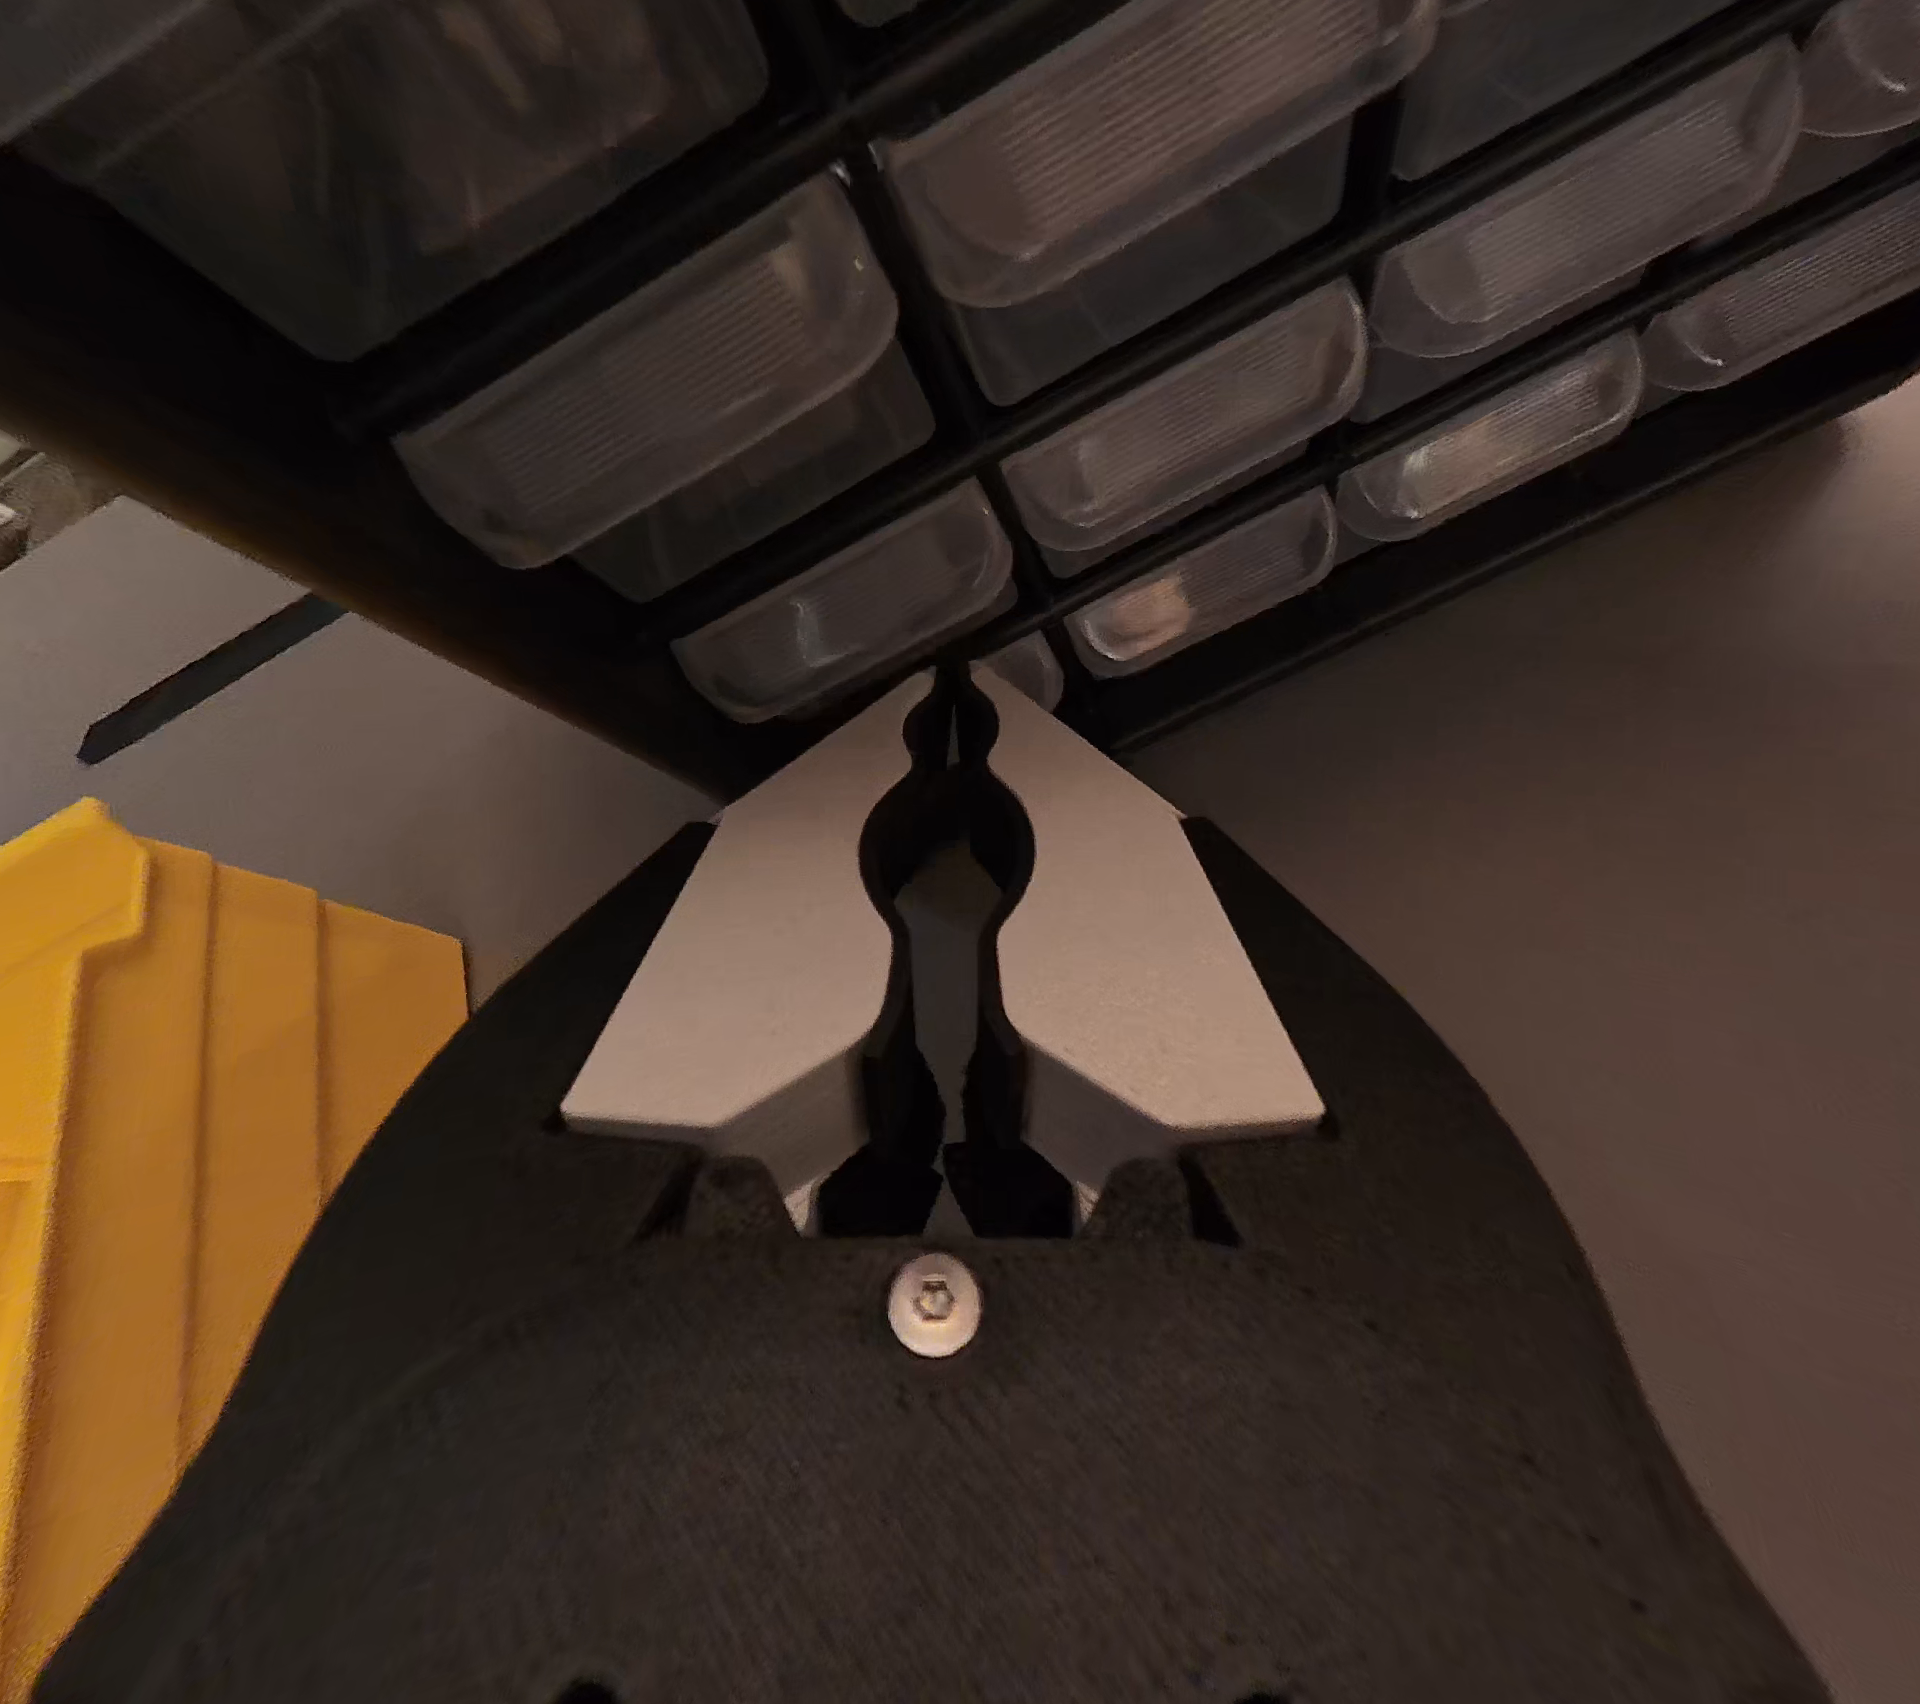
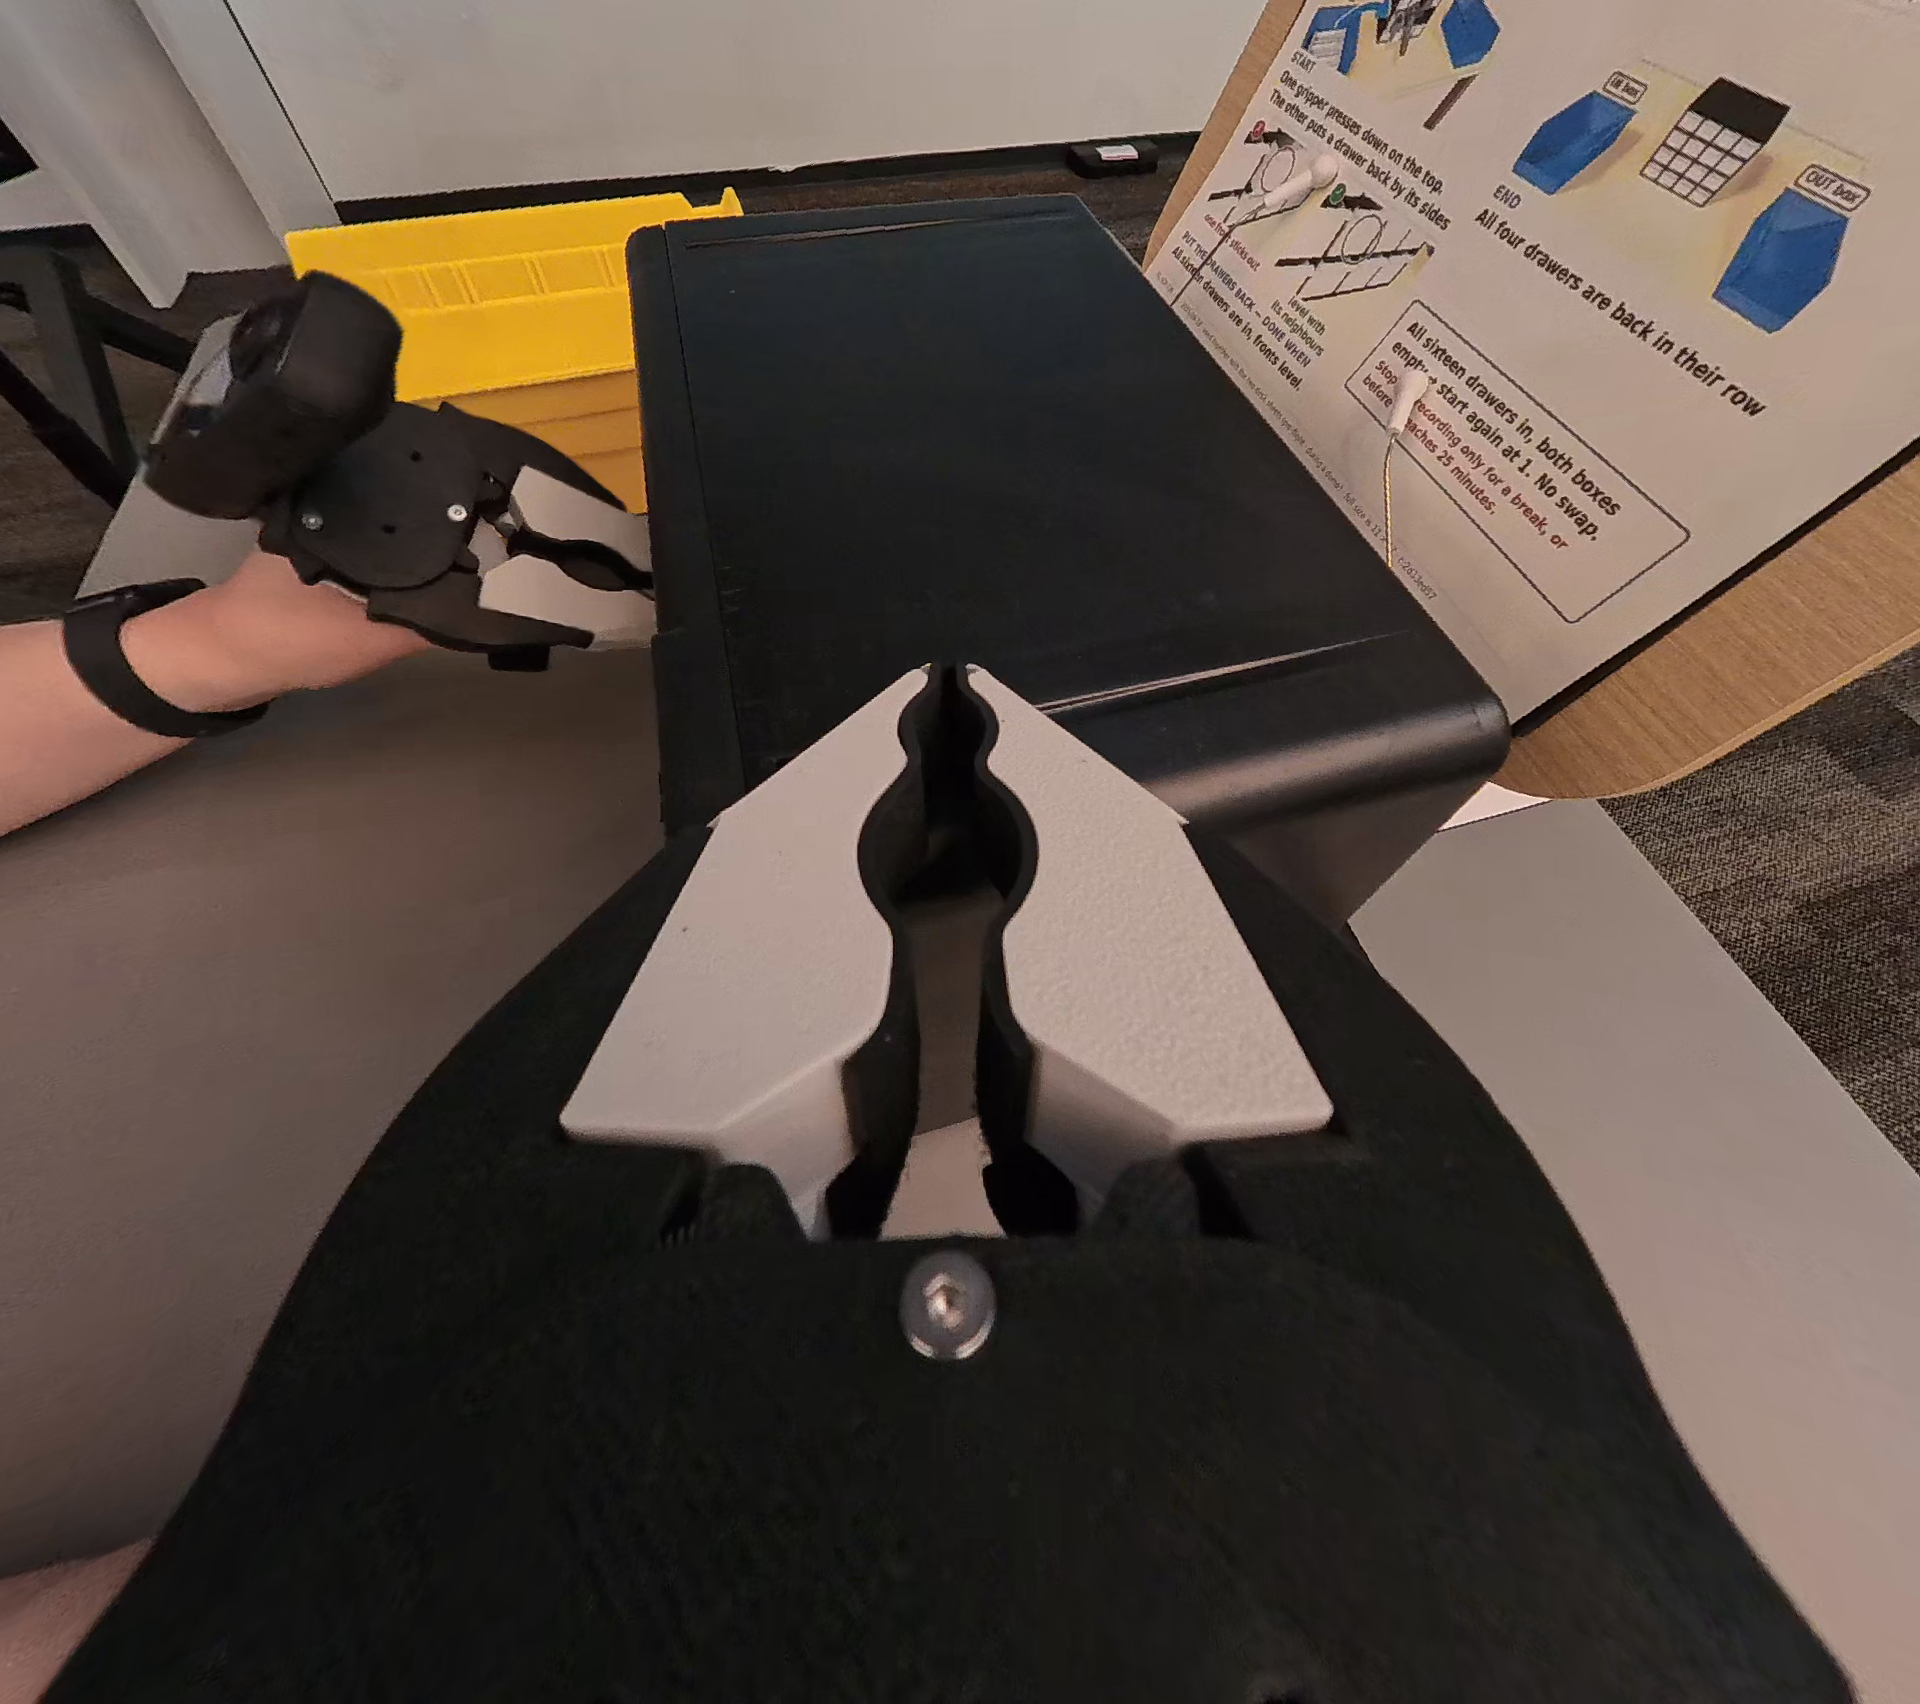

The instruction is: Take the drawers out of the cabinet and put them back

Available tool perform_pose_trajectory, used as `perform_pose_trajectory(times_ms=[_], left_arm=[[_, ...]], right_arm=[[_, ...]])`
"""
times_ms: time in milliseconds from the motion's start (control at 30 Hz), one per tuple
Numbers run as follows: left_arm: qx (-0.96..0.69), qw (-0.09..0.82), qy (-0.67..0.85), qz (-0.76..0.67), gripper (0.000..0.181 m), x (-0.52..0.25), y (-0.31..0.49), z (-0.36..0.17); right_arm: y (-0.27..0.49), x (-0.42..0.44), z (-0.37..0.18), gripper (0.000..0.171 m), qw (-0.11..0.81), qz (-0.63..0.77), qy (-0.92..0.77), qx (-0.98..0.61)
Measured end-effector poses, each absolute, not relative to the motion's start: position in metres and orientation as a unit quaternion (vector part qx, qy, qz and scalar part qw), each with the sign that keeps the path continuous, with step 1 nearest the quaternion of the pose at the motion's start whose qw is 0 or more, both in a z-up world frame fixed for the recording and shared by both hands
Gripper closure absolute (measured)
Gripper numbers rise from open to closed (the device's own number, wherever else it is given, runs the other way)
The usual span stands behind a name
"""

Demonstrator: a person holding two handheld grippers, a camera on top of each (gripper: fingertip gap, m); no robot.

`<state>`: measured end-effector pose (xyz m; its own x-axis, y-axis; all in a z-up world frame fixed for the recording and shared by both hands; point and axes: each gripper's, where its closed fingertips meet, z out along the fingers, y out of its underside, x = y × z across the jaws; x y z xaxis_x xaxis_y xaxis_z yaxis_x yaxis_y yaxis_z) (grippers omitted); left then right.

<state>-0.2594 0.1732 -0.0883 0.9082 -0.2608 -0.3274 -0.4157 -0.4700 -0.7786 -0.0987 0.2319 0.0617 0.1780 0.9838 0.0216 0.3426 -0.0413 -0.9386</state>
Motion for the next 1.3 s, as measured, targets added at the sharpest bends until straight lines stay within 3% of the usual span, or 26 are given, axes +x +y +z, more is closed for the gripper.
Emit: perform_pose_trajectory(times_ms=[200, 333, 400, 467, 633, 900, 933, 1033, 1300], left_arm=[[-0.807, 0.549, 0.200, 0.087, 0.178, -0.261, 0.148, -0.064], [-0.775, 0.607, 0.166, 0.048, 0.173, -0.267, 0.138, -0.015], [-0.756, 0.635, 0.155, 0.024, 0.166, -0.270, 0.136, 0.016], [-0.737, 0.660, 0.146, 0.009, 0.153, -0.274, 0.135, 0.051], [-0.710, 0.688, 0.149, -0.021, 0.136, -0.278, 0.143, 0.122], [-0.715, 0.680, 0.153, -0.060, 0.145, -0.281, 0.163, 0.146], [-0.714, 0.678, 0.160, -0.069, 0.153, -0.279, 0.163, 0.145], [-0.716, 0.671, 0.175, -0.073, 0.162, -0.282, 0.164, 0.141], [-0.716, 0.665, 0.185, -0.103, 0.178, -0.295, 0.161, 0.140]], right_arm=[[0.232, -0.099, 0.062, 0.171, 0.446, 0.358, -0.530, -0.626], [0.232, -0.099, 0.062, 0.171, 0.452, 0.340, -0.538, -0.625], [0.239, -0.092, 0.068, 0.171, 0.498, 0.257, -0.556, -0.615], [0.234, -0.085, 0.100, 0.171, 0.574, 0.215, -0.543, -0.575], [0.175, -0.076, 0.175, 0.170, 0.658, 0.328, -0.506, -0.452], [0.132, -0.046, 0.246, 0.156, 0.753, 0.391, -0.402, -0.345], [0.127, -0.045, 0.250, 0.153, 0.757, 0.397, -0.399, -0.334], [0.130, -0.045, 0.254, 0.137, 0.778, 0.375, -0.380, -0.332], [0.130, -0.077, 0.249, 0.137, 0.781, 0.309, -0.397, -0.370]])
